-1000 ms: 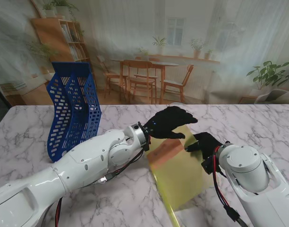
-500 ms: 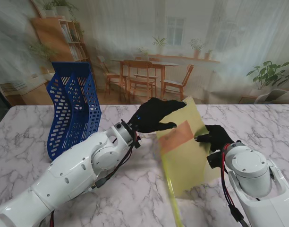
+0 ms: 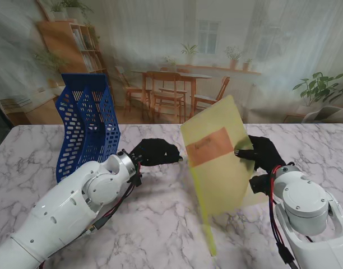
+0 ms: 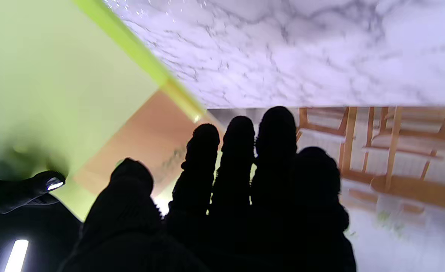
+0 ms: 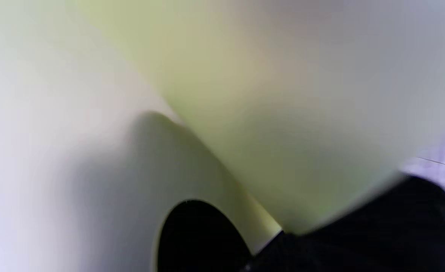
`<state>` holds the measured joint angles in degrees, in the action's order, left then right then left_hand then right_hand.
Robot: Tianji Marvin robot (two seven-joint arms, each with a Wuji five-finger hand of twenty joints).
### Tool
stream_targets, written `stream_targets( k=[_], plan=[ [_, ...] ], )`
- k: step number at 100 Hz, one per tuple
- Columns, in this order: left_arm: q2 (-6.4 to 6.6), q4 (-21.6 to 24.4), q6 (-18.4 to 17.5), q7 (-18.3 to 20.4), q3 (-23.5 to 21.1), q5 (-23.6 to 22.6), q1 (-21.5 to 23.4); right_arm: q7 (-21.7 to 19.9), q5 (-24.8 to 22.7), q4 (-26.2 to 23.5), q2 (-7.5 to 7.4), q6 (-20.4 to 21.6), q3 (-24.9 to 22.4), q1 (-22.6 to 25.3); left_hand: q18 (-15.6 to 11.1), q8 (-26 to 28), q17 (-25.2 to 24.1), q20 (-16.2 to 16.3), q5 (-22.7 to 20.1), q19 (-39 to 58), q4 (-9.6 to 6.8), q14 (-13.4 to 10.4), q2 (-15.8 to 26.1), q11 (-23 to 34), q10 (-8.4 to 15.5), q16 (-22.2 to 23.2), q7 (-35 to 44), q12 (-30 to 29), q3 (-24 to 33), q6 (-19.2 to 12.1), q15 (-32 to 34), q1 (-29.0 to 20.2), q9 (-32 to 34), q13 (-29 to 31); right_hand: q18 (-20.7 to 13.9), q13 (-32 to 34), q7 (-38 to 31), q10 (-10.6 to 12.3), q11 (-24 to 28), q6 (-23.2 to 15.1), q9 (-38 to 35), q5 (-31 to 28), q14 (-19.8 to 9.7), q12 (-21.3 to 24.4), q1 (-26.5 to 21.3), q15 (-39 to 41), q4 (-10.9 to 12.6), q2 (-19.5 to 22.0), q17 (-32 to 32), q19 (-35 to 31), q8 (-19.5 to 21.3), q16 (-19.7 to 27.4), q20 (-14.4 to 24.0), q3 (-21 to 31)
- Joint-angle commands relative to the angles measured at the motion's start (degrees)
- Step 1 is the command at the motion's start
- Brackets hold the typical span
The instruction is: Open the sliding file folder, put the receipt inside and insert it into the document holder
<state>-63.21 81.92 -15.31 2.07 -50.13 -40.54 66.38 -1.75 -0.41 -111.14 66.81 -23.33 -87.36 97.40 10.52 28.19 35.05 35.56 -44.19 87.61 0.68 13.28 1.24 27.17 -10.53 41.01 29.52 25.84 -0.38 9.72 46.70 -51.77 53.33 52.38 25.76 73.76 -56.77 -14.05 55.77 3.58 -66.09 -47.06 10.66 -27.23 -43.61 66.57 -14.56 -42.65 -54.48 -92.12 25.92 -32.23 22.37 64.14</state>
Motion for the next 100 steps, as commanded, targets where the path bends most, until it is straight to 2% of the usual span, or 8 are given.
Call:
stream_targets(
  k=[1, 15, 26, 32, 44, 74, 87, 100],
  plan=[
    [0.83, -0.7, 0.6, 2.5, -0.2, -0.3, 0.5, 0.0, 0.2, -1.3, 0.08, 0.5, -0.4, 0.6, -1.3, -1.3, 0.2, -0.5, -1.8, 2.9, 0.97, 8.0, 4.7, -3.3, -1.8, -1.5, -0.3, -1.9, -1.7, 2.0, -1.8, 3.3, 0.2, -1.6, -0.4, 1.2, -5.9, 0.5, 1.0, -11.0, -2.4, -3.3, -2.5, -1.0, -3.8, 3.1, 0.2, 1.6, -1.3, -2.7, 3.0, -0.6, -0.6, 3.6],
    [1.94, -0.7, 0.4, 11.4, -0.1, 6.6, -0.4, 0.2, 0.5, -2.2, 0.11, 1.1, -0.7, 1.2, 2.1, -5.5, -7.6, -1.1, 1.9, -8.6, 1.55, 9.5, 6.6, -12.2, -3.7, -7.5, -10.5, -7.6, -2.1, 3.6, -11.8, 13.7, -8.6, -9.3, -0.4, 1.2, -5.8, 0.5, 0.8, -10.7, -2.5, -3.3, -2.5, -1.2, -3.8, 3.0, 0.2, 1.6, -1.2, -2.6, 2.9, -0.7, -0.6, 3.5],
    [2.35, -1.7, 1.8, 16.6, 1.4, 12.3, -1.8, 0.2, 1.2, -2.6, 0.16, 1.1, -0.7, 1.5, 1.0, -10.7, -15.3, -3.8, 18.1, -19.9, 1.67, 8.9, 2.8, -19.9, -6.0, -12.6, -23.4, -12.3, -2.2, 6.0, -21.5, 22.7, -22.4, -20.1, -0.3, 1.2, -5.8, 0.5, 0.7, -10.7, -2.4, -3.3, -2.5, -1.3, -3.8, 2.9, 0.2, 1.7, -1.1, -2.5, 2.9, -0.7, -0.7, 3.5],
    [2.4, -2.6, 2.8, 18.6, 2.6, 15.3, -2.8, 0.2, 1.6, -2.7, 0.17, 1.0, -0.8, 1.5, 0.2, -12.3, -18.9, -5.5, 25.5, -24.9, 1.68, 8.7, 1.3, -23.3, -6.4, -14.4, -26.9, -14.3, -2.2, 5.3, -24.6, 25.9, -29.3, -24.9, -0.3, 1.2, -5.8, 0.5, 0.6, -10.6, -2.3, -3.3, -2.4, -1.3, -3.8, 2.8, 0.2, 1.8, -1.0, -2.4, 2.9, -0.7, -0.7, 3.5],
    [1.92, -5.1, 3.7, 20.3, 5.2, 20.5, -4.9, 0.0, 2.0, -2.8, 0.17, 1.0, -0.7, 1.5, -1.4, -13.2, -23.5, -7.5, 32.6, -30.7, 1.67, 8.3, 0.2, -27.3, -5.5, -16.4, -29.3, -16.3, -2.2, 2.0, -28.5, 29.0, -38.2, -32.1, -0.2, 1.2, -5.8, 0.6, 0.6, -10.6, -2.3, -3.2, -2.4, -1.4, -3.8, 2.7, 0.2, 1.9, -1.0, -2.3, 2.9, -0.7, -0.7, 3.4],
    [0.41, -9.2, 4.2, 21.3, 10.2, 27.4, -8.5, -0.4, 3.4, -3.3, 0.16, 0.8, -0.2, 1.7, -2.1, -11.6, -23.8, -8.5, 33.9, -33.1, 1.59, 8.2, -1.8, -27.2, -4.9, -17.3, -28.1, -16.7, -1.9, 3.8, -29.1, 30.1, -40.1, -33.2, -0.1, 1.2, -5.8, 0.6, 0.3, -10.6, -2.3, -3.3, -2.3, -1.7, -3.8, 2.4, 0.2, 2.0, -0.9, -2.2, 2.9, -0.6, -0.8, 3.4],
    [-0.3, -10.5, 3.8, 21.0, 11.6, 29.1, -9.5, -0.5, 4.0, -3.4, 0.19, 0.7, -0.2, 1.9, -2.3, -8.7, -24.2, -8.4, 33.1, -33.2, 1.67, 6.3, -2.4, -26.3, -2.0, -17.5, -25.9, -15.2, -1.9, -1.0, -29.3, 29.5, -38.0, -32.9, 0.0, 1.2, -5.7, 0.6, 0.2, -10.6, -2.3, -3.4, -2.3, -1.8, -3.9, 2.3, 0.2, 1.9, -0.9, -2.1, 2.8, -0.7, -0.8, 3.4],
    [-1.2, -11.6, 3.1, 20.0, 12.4, 31.2, -10.1, -0.3, 4.7, -3.4, 0.26, 1.0, -0.2, 2.0, -2.2, -7.3, -24.3, -8.2, 31.6, -33.2, 1.63, 5.0, -3.4, -25.8, -1.1, -17.4, -25.1, -14.2, -1.7, -5.4, -29.2, 28.2, -36.9, -31.7, 0.0, 1.2, -5.6, 0.6, 0.2, -10.6, -2.3, -3.5, -2.3, -1.8, -3.8, 2.2, 0.2, 1.9, -0.8, -2.1, 2.7, -0.7, -0.8, 3.4]
  ],
)
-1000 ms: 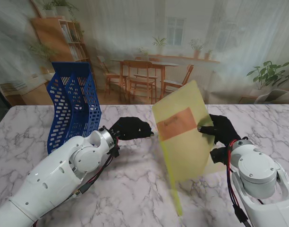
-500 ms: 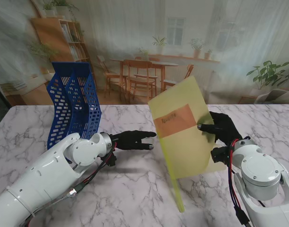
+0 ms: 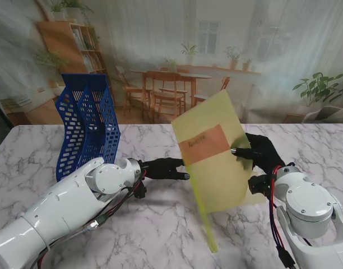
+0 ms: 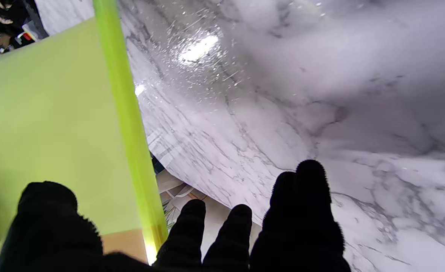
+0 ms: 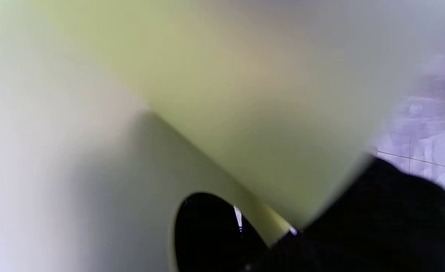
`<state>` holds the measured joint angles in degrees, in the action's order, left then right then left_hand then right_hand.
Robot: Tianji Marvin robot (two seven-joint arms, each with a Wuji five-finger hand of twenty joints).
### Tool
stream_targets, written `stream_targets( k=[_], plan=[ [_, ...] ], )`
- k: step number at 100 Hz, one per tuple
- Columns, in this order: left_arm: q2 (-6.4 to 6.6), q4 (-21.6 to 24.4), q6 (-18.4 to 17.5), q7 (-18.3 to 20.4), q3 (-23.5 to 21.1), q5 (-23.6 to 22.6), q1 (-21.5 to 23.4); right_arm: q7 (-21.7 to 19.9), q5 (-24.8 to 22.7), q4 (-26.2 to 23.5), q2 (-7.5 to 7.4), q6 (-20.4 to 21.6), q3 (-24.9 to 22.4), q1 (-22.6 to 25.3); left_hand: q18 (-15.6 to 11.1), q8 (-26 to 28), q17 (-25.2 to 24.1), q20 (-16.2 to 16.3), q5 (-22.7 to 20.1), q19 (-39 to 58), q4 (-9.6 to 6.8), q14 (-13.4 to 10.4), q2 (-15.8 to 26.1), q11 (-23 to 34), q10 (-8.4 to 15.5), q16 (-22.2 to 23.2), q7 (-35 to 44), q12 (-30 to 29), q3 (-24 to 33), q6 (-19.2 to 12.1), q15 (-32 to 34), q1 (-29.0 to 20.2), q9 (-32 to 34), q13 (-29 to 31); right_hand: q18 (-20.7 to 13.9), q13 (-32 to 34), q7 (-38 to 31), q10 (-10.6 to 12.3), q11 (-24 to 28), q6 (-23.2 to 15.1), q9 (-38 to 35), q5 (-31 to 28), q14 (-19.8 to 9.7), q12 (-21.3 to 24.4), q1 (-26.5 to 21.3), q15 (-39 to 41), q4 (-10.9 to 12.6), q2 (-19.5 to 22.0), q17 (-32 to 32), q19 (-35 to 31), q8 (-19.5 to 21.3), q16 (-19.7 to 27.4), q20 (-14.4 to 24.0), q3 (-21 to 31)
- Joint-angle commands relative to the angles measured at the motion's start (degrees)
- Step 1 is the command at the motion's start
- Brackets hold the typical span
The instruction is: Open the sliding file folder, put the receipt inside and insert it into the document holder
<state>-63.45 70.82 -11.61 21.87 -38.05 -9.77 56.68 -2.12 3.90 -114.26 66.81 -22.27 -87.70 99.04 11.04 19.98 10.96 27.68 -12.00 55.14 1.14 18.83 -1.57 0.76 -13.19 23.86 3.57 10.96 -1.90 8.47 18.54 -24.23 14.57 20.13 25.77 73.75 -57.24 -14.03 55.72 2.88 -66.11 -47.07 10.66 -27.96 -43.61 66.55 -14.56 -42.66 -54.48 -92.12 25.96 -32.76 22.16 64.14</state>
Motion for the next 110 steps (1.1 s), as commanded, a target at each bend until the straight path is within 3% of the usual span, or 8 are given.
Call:
stream_targets(
  k=[1, 14, 25, 43, 57, 79, 95, 110],
  plan=[
    [-1.02, -0.6, -0.7, 0.1, 0.4, 0.6, -0.4, 0.0, 0.4, -0.3, 0.26, 0.0, 0.1, 0.4, -2.6, 1.0, -0.3, -0.3, -0.9, -0.7, 1.16, -0.6, -0.5, 0.7, 1.6, -0.3, 0.9, 0.8, -0.1, -4.8, -1.1, 0.5, 2.0, 0.6, 0.0, 1.2, -5.1, 0.5, 0.2, -9.9, -2.3, -3.5, -2.3, -1.1, -3.8, 2.3, 0.2, 2.0, -0.8, -2.1, 2.7, -0.2, -0.6, 3.4],
    [-2.16, -1.8, -3.2, -3.1, 0.2, 1.5, 0.1, 0.1, 0.5, -0.2, 0.28, 0.2, 0.2, 0.4, -0.8, 7.0, -1.9, 2.4, -8.3, 0.9, 1.31, -3.1, 1.3, 3.1, 3.2, 1.3, 5.4, 4.8, -0.4, -12.4, -0.6, -3.6, 4.5, 2.6, 0.1, 1.2, -5.1, 0.5, 0.1, -10.0, -2.2, -3.5, -2.2, -1.1, -3.8, 2.2, 0.2, 2.1, -0.7, -1.9, 2.7, -0.2, -0.6, 3.3],
    [-3.28, -2.1, -4.8, -6.5, -1.0, 3.4, 1.7, 0.0, 0.0, 0.1, 0.17, 1.5, 0.2, 0.6, 0.4, 10.8, -3.0, 3.9, -15.8, 1.1, 1.19, -4.0, 4.1, 5.5, 4.4, 2.6, 11.0, 6.8, -0.3, -14.3, -0.2, -11.5, 6.0, 3.5, 0.1, 1.2, -5.0, 0.6, 0.0, -10.3, -2.1, -3.4, -2.2, -1.1, -3.7, 2.1, 0.2, 2.2, -0.7, -1.9, 2.7, -0.2, -0.6, 3.2],
    [-5.0, -1.8, -6.6, -11.2, -3.7, 7.6, 4.8, -0.3, -0.2, 0.3, 0.0, 3.9, 0.0, 1.1, 1.3, 18.4, -1.0, 6.2, -25.4, 4.5, 1.48, -4.8, 5.8, 10.7, 4.6, 4.2, 23.8, 8.4, 0.1, -11.5, 2.0, -28.3, 11.0, 8.5, 0.4, 1.1, -4.6, 2.0, -0.5, -11.8, -0.6, -2.5, -1.6, -2.2, -3.6, -0.8, 0.3, 3.9, 2.1, -1.2, 4.2, 0.9, -0.1, 2.1],
    [-5.94, -0.6, -7.2, -14.4, -6.5, 10.6, 7.4, -0.2, 0.0, 0.1, -0.02, 5.4, -0.5, 1.9, 2.3, 19.7, 2.4, 5.2, -29.1, 8.4, 0.48, -3.7, 3.1, 14.3, 3.8, 4.3, 34.2, 8.6, 0.8, -5.3, 5.0, -34.8, 17.1, 13.3, 0.9, 0.9, -4.8, 2.5, -1.5, -12.0, 3.1, -0.4, -0.1, -2.0, -4.0, -8.1, 0.5, 6.1, 7.5, 1.4, 6.5, 3.7, 1.2, 1.3],
    [-6.06, 0.9, -7.7, -16.7, -9.0, 10.4, 8.8, 0.0, 0.8, -0.1, 0.1, 5.2, -0.8, 2.8, 3.1, 20.6, 5.2, 5.3, -31.8, 9.9, -0.02, -2.6, 1.1, 16.8, 6.4, 4.6, 37.8, 9.1, 1.5, -0.2, 7.4, -37.6, 24.0, 17.7, 2.8, -5.0, -7.9, 0.9, -14.0, -7.1, 8.7, 3.9, 1.0, 2.9, -4.8, -19.0, 0.1, 7.1, 13.7, 7.2, 6.3, 5.6, 2.5, 1.3],
    [-5.82, 1.9, -7.6, -17.2, -9.8, 9.5, 9.0, -1.6, 4.9, -0.1, 0.06, 4.8, -1.4, 3.4, 3.3, 20.7, 6.1, 5.3, -32.1, 10.5, -0.12, -2.5, 0.8, 17.3, 6.6, 4.8, 38.5, 9.2, 1.5, 0.7, 8.2, -38.2, 25.3, 18.8, 7.7, -20.2, -9.1, -2.4, -19.8, -3.7, 27.2, 6.7, 3.4, 8.2, -5.0, -34.2, 0.3, 9.2, 25.2, 18.1, 5.9, 9.2, 0.9, -0.4],
    [-5.72, 2.4, -7.7, -17.4, -10.0, 9.0, 8.9, -4.2, 7.6, 0.7, -0.37, 7.2, -2.1, 4.0, 3.2, 20.8, 6.9, 5.5, -31.9, 11.2, -0.16, -2.7, 0.9, 17.7, 7.7, 4.9, 38.8, 9.1, 1.6, 0.7, 8.9, -38.4, 26.7, 19.7, 9.1, -35.9, -8.1, 1.4, -19.5, -6.9, 37.2, 8.0, 4.1, 8.5, -4.4, -45.7, 0.7, 9.6, 37.9, 30.3, 4.7, 14.3, -3.3, -2.6]
  ],
)
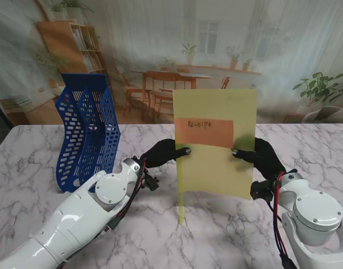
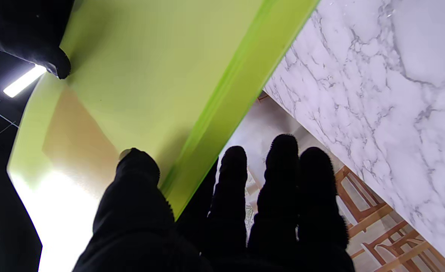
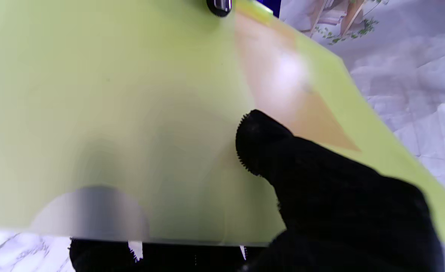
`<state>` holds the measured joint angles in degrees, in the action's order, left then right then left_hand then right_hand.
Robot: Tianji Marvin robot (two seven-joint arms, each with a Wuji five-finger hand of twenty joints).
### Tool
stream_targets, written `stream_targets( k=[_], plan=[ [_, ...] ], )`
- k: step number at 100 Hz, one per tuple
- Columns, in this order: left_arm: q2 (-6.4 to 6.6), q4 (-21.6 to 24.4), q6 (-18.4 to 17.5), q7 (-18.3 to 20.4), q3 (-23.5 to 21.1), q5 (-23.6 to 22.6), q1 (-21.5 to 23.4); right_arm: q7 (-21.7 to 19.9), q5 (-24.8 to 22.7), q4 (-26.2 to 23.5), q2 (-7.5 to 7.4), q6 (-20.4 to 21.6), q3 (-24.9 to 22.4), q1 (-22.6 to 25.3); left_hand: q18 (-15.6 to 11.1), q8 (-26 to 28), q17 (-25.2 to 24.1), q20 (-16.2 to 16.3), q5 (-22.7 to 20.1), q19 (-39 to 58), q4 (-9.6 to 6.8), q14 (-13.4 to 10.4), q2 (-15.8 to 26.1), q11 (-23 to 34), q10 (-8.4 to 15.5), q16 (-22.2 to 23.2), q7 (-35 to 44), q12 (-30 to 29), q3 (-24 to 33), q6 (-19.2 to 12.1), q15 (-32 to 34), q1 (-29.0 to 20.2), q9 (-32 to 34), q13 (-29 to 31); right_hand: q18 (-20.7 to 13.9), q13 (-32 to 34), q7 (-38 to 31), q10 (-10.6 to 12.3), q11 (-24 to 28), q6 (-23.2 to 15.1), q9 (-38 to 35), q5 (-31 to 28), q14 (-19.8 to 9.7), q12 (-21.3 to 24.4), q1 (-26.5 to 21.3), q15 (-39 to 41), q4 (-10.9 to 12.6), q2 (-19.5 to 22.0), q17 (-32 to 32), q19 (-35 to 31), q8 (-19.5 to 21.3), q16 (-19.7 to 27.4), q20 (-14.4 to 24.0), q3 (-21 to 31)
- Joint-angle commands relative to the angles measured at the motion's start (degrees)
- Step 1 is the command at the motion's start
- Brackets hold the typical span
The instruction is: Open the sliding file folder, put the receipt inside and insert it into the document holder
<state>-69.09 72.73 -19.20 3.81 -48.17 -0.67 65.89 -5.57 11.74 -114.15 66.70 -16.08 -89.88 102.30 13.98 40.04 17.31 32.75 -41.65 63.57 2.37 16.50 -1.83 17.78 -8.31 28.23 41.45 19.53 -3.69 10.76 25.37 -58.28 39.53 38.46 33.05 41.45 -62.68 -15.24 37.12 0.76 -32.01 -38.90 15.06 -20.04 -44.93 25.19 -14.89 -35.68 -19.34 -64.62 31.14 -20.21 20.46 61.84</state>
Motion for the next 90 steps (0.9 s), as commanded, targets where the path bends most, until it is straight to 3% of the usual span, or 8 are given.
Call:
stream_targets(
  k=[1, 21, 28, 34, 49, 70, 78, 90],
  plan=[
    [-0.08, 0.5, -0.1, 0.7, 0.1, -0.2, -0.3, -0.8, -0.1, 0.5, -0.28, 1.0, 0.1, 0.8, 0.2, 0.7, 0.6, 0.4, -2.2, 2.8, -1.4, -0.4, 1.2, 0.7, 2.9, 0.5, 0.9, 0.5, 3.3, -1.6, 2.0, -4.3, 1.7, 1.5, 1.7, -4.2, -2.6, 3.0, -0.9, -5.0, 3.5, -0.1, -0.3, 0.6, -3.0, -4.8, 1.0, 2.5, 3.1, 3.3, -0.5, 2.0, -1.8, -0.2],
    [0.01, 0.5, -0.4, 0.8, 0.1, -0.5, -0.8, -4.1, 1.1, 1.4, -0.94, 3.6, -0.3, 1.2, 0.3, 0.7, 0.6, 0.3, -2.0, 2.8, -1.42, -0.7, 1.2, 0.7, 4.3, 0.1, 1.2, 0.2, 3.4, -1.3, 2.0, -4.8, 2.1, 1.9, 1.4, -9.6, 3.7, 7.5, -4.5, -9.2, 7.5, 4.1, -0.8, 2.5, 1.7, -10.9, 1.4, -1.9, 8.6, 10.8, -4.3, 5.5, -4.2, -7.4],
    [0.05, 0.7, -0.4, 0.8, 0.0, -0.7, -0.9, -5.2, 2.4, 1.7, -1.1, 4.3, -0.5, 1.2, 0.4, 0.8, 0.5, 0.2, -2.1, 2.7, -1.46, -0.7, 1.0, 0.9, 4.6, 0.0, 1.4, 0.2, 3.4, -1.2, 2.0, -5.1, 2.4, 2.0, 1.1, -9.8, 12.5, 8.2, -5.9, -6.9, 7.9, 5.0, -0.9, 3.1, 4.6, -12.0, 2.6, -2.4, 9.3, 12.4, -6.5, 5.6, -3.7, -5.6],
    [0.03, 0.8, -0.5, 0.5, -0.1, -0.9, -0.9, -7.0, 3.7, 2.2, -1.4, 5.2, -0.8, 1.2, 0.4, 0.9, 0.5, 0.2, -2.3, 2.7, -1.48, -0.8, 0.9, 1.1, 4.7, 0.0, 1.6, 0.2, 3.5, -0.9, 2.1, -5.4, 2.7, 2.2, 0.3, -10.5, 22.1, 8.4, -7.4, -5.6, 8.7, 6.6, -1.2, 3.6, 7.0, -13.0, 7.9, -1.5, 10.1, 14.3, -3.2, 5.6, -2.6, -3.8],
    [-0.05, 0.6, -0.7, 0.1, -0.1, -1.3, -1.1, -11.1, 6.9, 2.9, -1.99, 5.8, -1.5, 1.2, 0.9, 1.0, 0.6, 0.1, -2.8, 2.6, -1.54, -0.6, 0.7, 1.3, 4.5, 0.0, 1.8, 0.1, 3.5, -0.3, 2.3, -5.8, 3.3, 2.6, -0.8, -11.9, 32.2, 7.9, -9.4, -2.7, 11.7, 16.4, -0.9, 4.5, 9.5, -15.1, 7.8, -3.1, 11.4, 17.4, -7.8, 6.1, -2.1, -5.5],
    [0.0, 0.6, -0.7, 0.2, 0.0, -1.6, -1.3, -13.2, 6.3, 3.9, -2.53, 7.7, -1.0, 0.5, 1.1, 1.1, 0.4, 0.0, -3.0, 2.5, -1.59, -0.5, 0.6, 1.3, 4.6, 0.0, 1.7, 0.1, 3.5, -0.3, 2.4, -6.0, 3.5, 2.6, -0.1, -11.4, 34.0, 9.7, -12.6, -8.1, 12.8, 22.9, -1.7, 5.9, 12.2, -16.2, 6.1, -5.5, 10.6, 18.9, -13.5, 5.7, 0.1, -22.3],
    [0.18, 0.7, -0.9, 0.6, 0.1, -1.8, -1.5, -13.4, 5.4, 3.9, -2.67, 8.0, -0.8, 0.2, 1.1, 1.3, 0.5, 0.0, -2.9, 2.5, -1.6, -0.5, 0.6, 1.2, 4.7, 0.0, 1.7, 0.1, 3.5, -0.3, 2.4, -6.1, 3.5, 2.6, -1.1, -10.5, 30.3, 9.6, -12.5, -8.7, 12.6, 19.5, -2.5, 5.8, 11.3, -15.5, 7.0, -3.8, 10.1, 18.4, -11.7, 4.9, 1.4, -30.2],
    [0.44, 0.9, -1.2, 1.3, 0.2, -2.1, -1.7, -9.1, 4.5, 3.3, -1.88, 7.8, 0.0, -0.2, 1.0, 1.5, 0.5, -0.1, -2.9, 2.4, -1.6, -0.6, 0.6, 1.2, 4.7, -0.1, 1.7, 0.1, 3.5, -0.4, 2.4, -6.1, 3.5, 2.6, -0.7, -6.2, 21.5, 10.7, -9.0, -9.8, 5.4, 11.1, -3.1, 4.1, 8.6, -13.8, 7.6, -6.0, 7.8, 16.6, 1.6, 4.3, 2.4, -25.7]
  ],
)
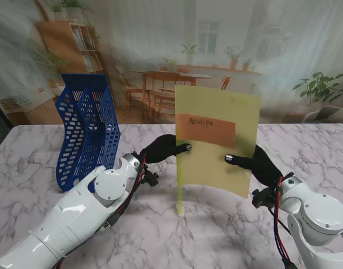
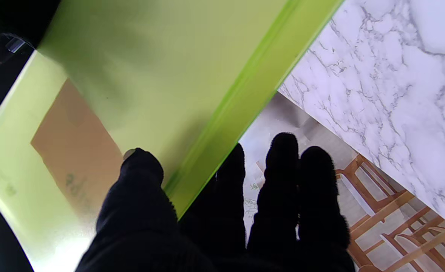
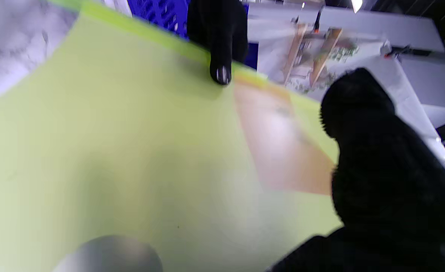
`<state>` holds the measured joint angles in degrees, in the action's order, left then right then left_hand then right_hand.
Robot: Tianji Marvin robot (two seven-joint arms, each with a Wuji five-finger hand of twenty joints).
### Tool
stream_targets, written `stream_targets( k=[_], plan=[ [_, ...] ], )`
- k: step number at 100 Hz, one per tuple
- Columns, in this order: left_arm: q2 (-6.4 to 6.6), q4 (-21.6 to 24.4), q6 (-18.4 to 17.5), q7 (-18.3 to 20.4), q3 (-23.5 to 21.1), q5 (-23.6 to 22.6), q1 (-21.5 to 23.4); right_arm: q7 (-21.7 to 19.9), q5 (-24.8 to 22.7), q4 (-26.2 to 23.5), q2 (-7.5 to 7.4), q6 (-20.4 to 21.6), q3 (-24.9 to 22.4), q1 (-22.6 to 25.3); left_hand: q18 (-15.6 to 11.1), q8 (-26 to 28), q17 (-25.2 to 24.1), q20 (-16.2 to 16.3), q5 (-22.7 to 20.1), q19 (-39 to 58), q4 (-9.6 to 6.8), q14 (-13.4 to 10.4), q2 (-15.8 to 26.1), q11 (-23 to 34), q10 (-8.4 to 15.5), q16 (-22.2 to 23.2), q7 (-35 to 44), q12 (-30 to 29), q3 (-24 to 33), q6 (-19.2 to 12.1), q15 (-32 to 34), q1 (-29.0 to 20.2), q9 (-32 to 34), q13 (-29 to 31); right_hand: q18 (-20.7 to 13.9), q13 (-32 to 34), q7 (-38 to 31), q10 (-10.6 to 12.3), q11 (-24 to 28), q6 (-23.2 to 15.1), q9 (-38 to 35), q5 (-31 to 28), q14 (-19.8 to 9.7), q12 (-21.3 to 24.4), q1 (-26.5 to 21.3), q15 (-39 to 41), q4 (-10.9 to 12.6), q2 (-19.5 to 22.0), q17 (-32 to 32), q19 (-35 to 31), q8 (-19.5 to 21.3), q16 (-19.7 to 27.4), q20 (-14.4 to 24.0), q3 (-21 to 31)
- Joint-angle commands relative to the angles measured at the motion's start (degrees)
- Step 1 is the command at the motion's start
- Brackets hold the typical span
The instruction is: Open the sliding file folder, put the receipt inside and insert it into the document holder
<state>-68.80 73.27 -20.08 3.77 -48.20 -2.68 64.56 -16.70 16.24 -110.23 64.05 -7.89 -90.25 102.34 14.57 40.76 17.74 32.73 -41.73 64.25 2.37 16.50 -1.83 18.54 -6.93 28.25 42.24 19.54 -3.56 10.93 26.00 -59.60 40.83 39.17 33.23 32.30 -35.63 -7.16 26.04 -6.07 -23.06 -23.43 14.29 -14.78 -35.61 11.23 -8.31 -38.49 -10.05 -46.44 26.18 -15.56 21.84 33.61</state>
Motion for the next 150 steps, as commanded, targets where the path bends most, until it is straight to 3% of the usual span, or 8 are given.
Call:
stream_targets(
  k=[1, 16, 44, 49, 63, 79, 105, 150],
  plan=[
    [0.17, 0.3, -0.4, 1.4, 0.2, -0.1, -0.4, 2.5, 0.0, -0.7, 0.86, -0.4, 0.4, -0.3, 0.4, 0.8, 0.0, -0.1, -2.8, 1.7, -1.6, -0.6, 0.7, 0.4, 3.3, -0.1, 0.9, 0.1, 3.4, -0.5, 1.7, -4.7, 2.2, 1.9, -0.7, 3.6, -6.5, 2.8, 2.5, -3.3, -4.7, -5.1, -2.5, -1.4, -0.8, 0.4, 1.0, -3.6, -1.7, -1.7, 7.6, -0.4, 1.0, 4.0],
    [0.46, 0.0, -0.6, 2.0, 0.6, -1.3, -0.9, 3.8, 0.5, -1.2, 1.24, -1.6, 0.5, -0.5, 0.4, 1.0, 0.2, -0.1, -2.9, 1.7, -1.62, -0.6, 0.7, 0.4, 3.2, -0.1, 0.9, 0.1, 3.4, -0.6, 1.7, -4.7, 2.4, 2.1, 0.6, 5.5, -12.8, 2.4, 2.7, -3.0, -10.5, -9.9, -1.8, -1.6, 0.2, 0.5, 0.1, -5.8, -1.9, -1.8, 14.4, -0.1, -0.4, 14.4],
    [0.35, -0.5, -0.4, 2.4, 0.9, -0.8, -1.5, 5.3, -1.7, -1.1, 1.4, -3.1, 1.6, -1.5, 0.6, 1.0, 0.0, 0.0, -3.2, 1.8, -1.66, -0.3, 0.6, 0.4, 3.2, 0.0, 0.8, 0.1, 3.4, -0.6, 1.8, -4.6, 2.5, 1.7, 0.6, 16.3, -10.3, 3.5, 6.8, -4.0, -21.6, -11.6, -4.3, -3.2, -0.5, 5.4, -1.1, -4.6, -6.6, -6.5, 10.4, -2.2, 0.2, 16.9],
    [0.43, -0.3, -0.5, 2.6, 1.0, -0.7, -1.5, 6.3, -1.7, -1.4, 1.65, -4.6, 1.9, -1.8, 0.6, 1.0, -0.1, -0.1, -3.2, 1.8, -1.65, -0.3, 0.6, 0.4, 3.1, 0.0, 0.7, 0.1, 3.4, -0.5, 1.7, -4.5, 2.5, 1.7, -1.0, 22.0, -16.2, 3.9, 8.7, -5.8, -28.8, -13.6, -5.8, -4.1, -2.7, 8.6, -5.2, -4.2, -7.8, -10.4, 4.7, -3.6, 1.0, 17.3],
    [0.81, 1.2, -0.1, 2.8, 0.7, -1.4, -0.9, 9.4, -2.2, -1.1, 2.33, -5.1, 2.7, -2.3, 0.6, 0.8, -0.1, -0.1, -3.3, 1.7, -1.58, -0.5, 0.8, 0.3, 3.3, -0.1, 0.6, 0.1, 3.3, -0.7, 1.6, -4.2, 2.6, 1.7, -6.7, 35.2, -24.4, 2.4, 11.8, -7.2, -45.1, -23.3, -5.5, -7.0, -8.2, 20.2, -4.8, -0.5, -15.5, -25.1, -1.0, -8.4, 5.2, 21.2],
    [0.85, 2.2, 0.1, 1.7, -0.1, -2.5, 0.0, 12.6, -1.3, -0.4, 3.08, -3.2, 3.4, -2.2, 0.8, -2.1, -0.4, -0.2, -3.4, 1.4, -1.6, -0.3, -0.2, 0.0, 1.7, 0.0, -1.4, -0.1, 3.0, -2.0, 1.6, -2.0, 2.4, 1.6, -12.6, 40.0, -26.5, 0.1, 17.6, -8.1, -46.6, -24.6, -4.9, -14.3, -10.0, 26.1, -5.2, 0.2, -22.1, -31.7, 2.7, -10.7, 5.1, 26.5],
    [1.05, 2.1, 0.6, 2.1, -0.7, -2.7, 0.4, 19.2, 4.5, -0.9, 4.77, 2.3, 3.6, -1.4, 0.5, -19.1, -2.1, -0.8, 14.2, -0.4, -1.7, 0.1, -12.3, -2.5, -2.8, 0.3, -29.9, -0.2, 3.0, -2.4, 0.2, 13.0, -3.5, -1.1, -14.7, 39.8, -27.9, 1.1, 19.8, -9.7, -44.8, -22.9, -6.1, -19.1, -10.6, 25.6, -5.3, 1.4, -23.7, -30.9, 6.8, -11.5, 3.2, 27.3],
    [1.33, 1.0, 1.1, 3.2, -1.0, -2.1, 1.3, 20.7, 7.1, -2.1, 5.17, 5.4, 1.9, 0.3, 1.6, -9.6, -1.9, -0.7, -1.1, -0.3, -1.99, 0.4, -14.4, -2.4, -1.4, 1.2, -14.6, -0.8, 6.4, -10.8, 0.8, -0.8, 0.3, 0.7, -14.9, 39.9, -28.1, 1.7, 19.8, -10.2, -44.6, -22.4, -6.4, -19.4, -10.5, 24.9, -5.3, 2.1, -24.0, -30.2, 6.8, -12.0, 2.3, 26.6]
  ],
)
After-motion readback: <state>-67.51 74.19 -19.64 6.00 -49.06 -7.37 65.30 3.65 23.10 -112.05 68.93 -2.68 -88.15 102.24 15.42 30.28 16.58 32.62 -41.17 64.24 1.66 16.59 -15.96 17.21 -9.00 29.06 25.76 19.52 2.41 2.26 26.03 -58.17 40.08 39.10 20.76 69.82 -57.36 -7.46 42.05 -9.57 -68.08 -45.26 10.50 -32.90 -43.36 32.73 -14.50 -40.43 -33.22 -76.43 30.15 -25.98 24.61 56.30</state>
